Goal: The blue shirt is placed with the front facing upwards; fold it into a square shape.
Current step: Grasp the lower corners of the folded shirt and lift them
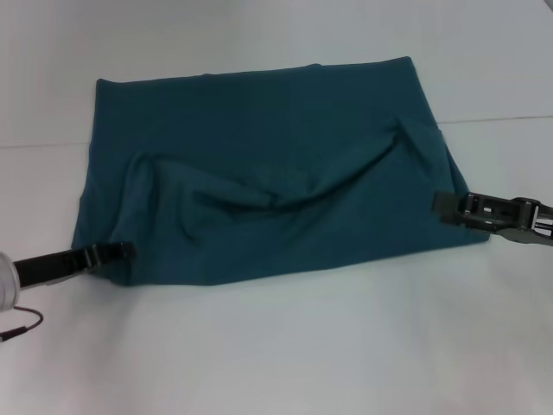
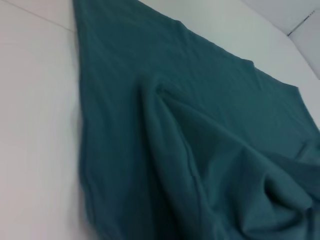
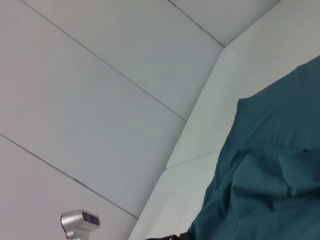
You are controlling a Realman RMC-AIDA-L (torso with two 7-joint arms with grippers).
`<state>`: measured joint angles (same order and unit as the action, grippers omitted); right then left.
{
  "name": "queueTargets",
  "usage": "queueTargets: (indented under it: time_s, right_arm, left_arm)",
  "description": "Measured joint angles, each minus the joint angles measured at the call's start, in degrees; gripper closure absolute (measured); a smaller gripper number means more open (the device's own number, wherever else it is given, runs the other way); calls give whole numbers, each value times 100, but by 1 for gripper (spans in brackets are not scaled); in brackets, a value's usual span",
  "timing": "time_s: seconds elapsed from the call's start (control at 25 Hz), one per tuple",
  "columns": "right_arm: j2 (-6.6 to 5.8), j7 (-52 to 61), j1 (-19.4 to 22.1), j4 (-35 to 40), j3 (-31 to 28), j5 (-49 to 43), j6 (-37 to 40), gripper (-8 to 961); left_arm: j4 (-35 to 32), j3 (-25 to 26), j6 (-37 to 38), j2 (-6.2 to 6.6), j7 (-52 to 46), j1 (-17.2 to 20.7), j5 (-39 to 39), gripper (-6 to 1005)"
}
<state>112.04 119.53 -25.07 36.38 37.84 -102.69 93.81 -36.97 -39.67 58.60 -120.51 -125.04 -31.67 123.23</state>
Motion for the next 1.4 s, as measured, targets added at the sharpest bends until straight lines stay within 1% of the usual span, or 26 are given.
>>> queueTargets:
  time_s: [0.04, 0.28, 0.48, 0.6, 0.68, 0.72, 0.8, 0.88, 0.92, 0.96, 1.04, 1.16, 1.28, 1.4]
  right_arm:
    - [0, 0, 1, 0, -3, 7, 5, 53]
    - [-4, 0, 3, 0, -22, 27, 26, 56]
    - [-12, 0, 3, 0, -32, 29, 38, 58]
    - [-54, 0, 3, 0, -44, 13, 40, 59]
    - [-103, 0, 3, 0, -35, -4, 33, 60]
    - [-129, 0, 1, 1, -33, -43, 17, 60]
    - [-201, 16, -30, 28, -42, -212, -29, 61]
    - [-296, 47, -110, 60, -56, -453, -93, 62]
    - [-371, 74, -174, 74, -59, -603, -168, 62]
    - [-420, 127, -223, 74, -60, -731, -255, 62]
    - [-538, 320, -357, 77, -64, -996, -488, 63]
    - [-636, 748, -567, 109, -51, -1474, -903, 64]
    - [-675, 1293, -851, 146, -26, -2203, -1362, 66]
    - [-662, 1721, -1194, 148, -24, -3015, -1696, 67]
  left_arm:
    - [-15, -39, 57, 18, -84, -22, 0, 402]
    - [-56, -75, 202, 93, -479, -108, 67, 656]
    - [-94, -48, 211, 122, -707, -140, 224, 855]
    - [-104, 4, 294, 146, -878, -153, 217, 932]
    - [-90, 213, 490, 204, -1074, -202, 179, 983]
    - [-59, 335, 603, 232, -1165, -237, 169, 983]
    - [94, 652, 867, 343, -1371, -350, 164, 983]
    - [307, 960, 1125, 459, -1561, -463, 164, 983]
    - [414, 1111, 1213, 507, -1606, -514, 164, 983]
    - [474, 1201, 1256, 529, -1622, -539, 165, 983]
    - [518, 1282, 1273, 538, -1625, -555, 165, 983]
    - [523, 1305, 1276, 534, -1601, -547, 162, 983]
    - [504, 1311, 1260, 512, -1579, -514, 160, 984]
    - [503, 1313, 1243, 500, -1546, -505, 152, 984]
